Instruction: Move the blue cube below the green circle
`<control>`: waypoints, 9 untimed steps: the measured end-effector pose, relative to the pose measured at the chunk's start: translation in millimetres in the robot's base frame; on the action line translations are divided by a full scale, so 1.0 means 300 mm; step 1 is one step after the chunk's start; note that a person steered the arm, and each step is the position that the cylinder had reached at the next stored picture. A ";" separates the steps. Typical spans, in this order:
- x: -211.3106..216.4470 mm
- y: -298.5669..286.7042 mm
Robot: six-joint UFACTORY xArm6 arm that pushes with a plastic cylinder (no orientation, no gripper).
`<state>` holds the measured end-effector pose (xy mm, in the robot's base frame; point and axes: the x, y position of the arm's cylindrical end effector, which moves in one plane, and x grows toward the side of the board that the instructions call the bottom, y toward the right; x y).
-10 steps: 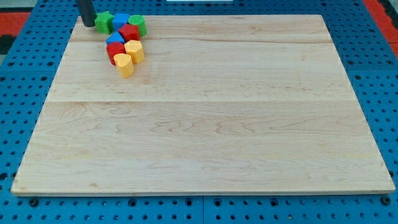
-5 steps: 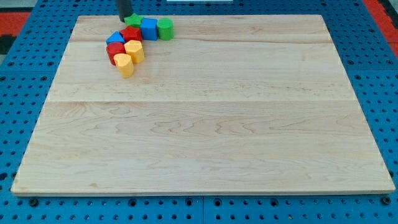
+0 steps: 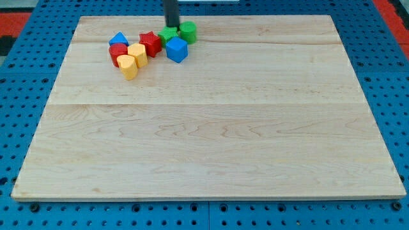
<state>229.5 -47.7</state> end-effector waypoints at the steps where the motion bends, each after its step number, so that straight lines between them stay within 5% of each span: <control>1: 0.099 0.041; 3: 0.074 -0.179; 9: 0.442 -0.007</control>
